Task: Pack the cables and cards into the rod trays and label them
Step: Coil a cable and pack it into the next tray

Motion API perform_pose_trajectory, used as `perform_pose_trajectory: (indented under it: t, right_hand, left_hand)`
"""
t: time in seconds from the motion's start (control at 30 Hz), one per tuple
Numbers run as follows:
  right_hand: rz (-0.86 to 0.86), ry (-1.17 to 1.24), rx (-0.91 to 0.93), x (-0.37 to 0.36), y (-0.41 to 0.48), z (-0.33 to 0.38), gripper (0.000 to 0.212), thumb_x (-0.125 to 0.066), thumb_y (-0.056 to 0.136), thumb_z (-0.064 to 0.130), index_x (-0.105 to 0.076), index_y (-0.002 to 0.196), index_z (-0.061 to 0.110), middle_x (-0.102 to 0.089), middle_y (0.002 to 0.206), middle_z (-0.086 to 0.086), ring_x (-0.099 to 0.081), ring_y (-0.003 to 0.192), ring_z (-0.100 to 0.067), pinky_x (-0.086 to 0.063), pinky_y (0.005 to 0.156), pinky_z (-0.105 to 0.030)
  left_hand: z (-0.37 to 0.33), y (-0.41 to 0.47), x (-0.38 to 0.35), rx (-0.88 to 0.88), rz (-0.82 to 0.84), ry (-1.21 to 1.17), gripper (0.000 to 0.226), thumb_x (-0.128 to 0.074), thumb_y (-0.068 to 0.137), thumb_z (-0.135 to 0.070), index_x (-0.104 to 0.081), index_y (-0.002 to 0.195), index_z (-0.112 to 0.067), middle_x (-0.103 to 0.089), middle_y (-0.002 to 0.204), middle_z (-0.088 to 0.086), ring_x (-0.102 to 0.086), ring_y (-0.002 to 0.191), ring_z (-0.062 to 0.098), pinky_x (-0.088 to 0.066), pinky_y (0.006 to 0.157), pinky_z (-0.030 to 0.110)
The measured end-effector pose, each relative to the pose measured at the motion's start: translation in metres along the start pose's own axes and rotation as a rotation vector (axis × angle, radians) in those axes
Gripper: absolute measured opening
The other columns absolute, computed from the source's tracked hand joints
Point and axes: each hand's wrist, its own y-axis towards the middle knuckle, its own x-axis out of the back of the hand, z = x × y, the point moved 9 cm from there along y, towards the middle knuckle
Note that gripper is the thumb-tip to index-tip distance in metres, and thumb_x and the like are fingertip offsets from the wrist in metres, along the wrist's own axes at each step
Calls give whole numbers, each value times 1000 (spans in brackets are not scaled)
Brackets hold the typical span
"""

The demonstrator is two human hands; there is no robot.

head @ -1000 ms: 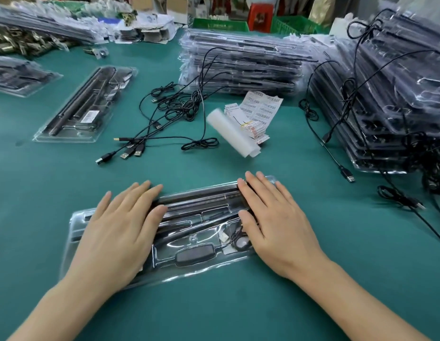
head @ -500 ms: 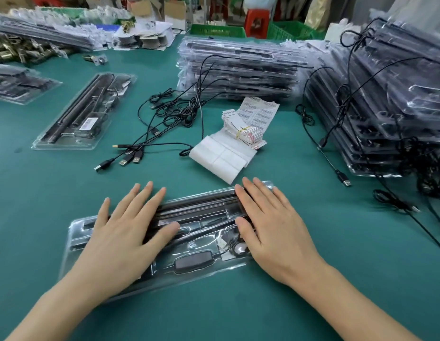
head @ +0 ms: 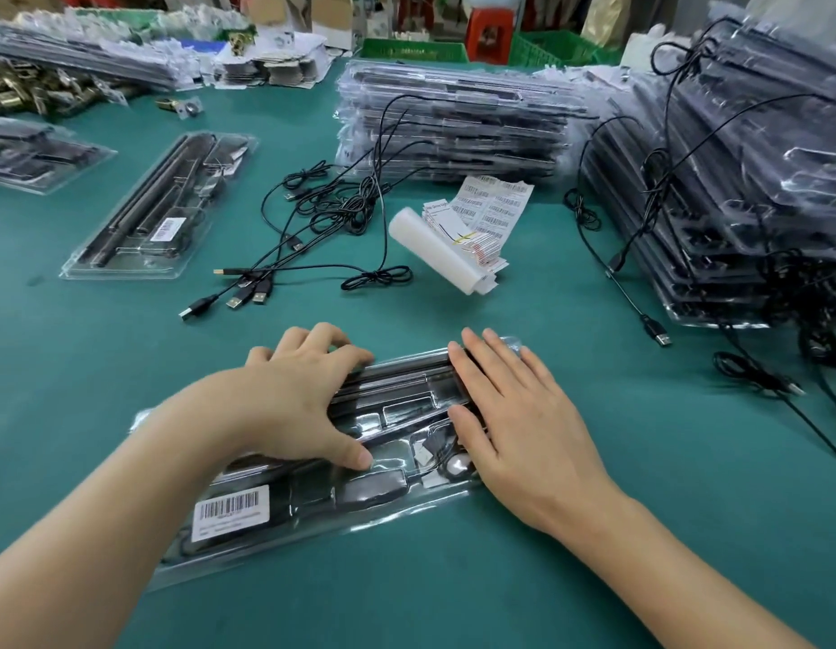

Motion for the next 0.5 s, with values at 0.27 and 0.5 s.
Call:
perform_pose_trajectory:
  t: [0.27,0.5]
  right_hand:
    - [0,0,-4,1,0,0,66,-14,102,51,-25,161,23,-18,169,6,-5,156,-10,-3,127,-34]
    - [10,-2,0,2,1,2,69,-10,101,52,-23,161,22,-17,169,5,-5,156,-11,-2,127,-33]
  left_hand:
    - [-12,14,10,5,-2,72,107,-85,65,-64,-23,150,-42,-24,143,-11,-24,134,19,-28,111,42]
    - [-3,-35,15,-171,-279,-299,85,-74,78,-64,-33,151,-49,-28,147,-24,-21,140,0,-23,120,29]
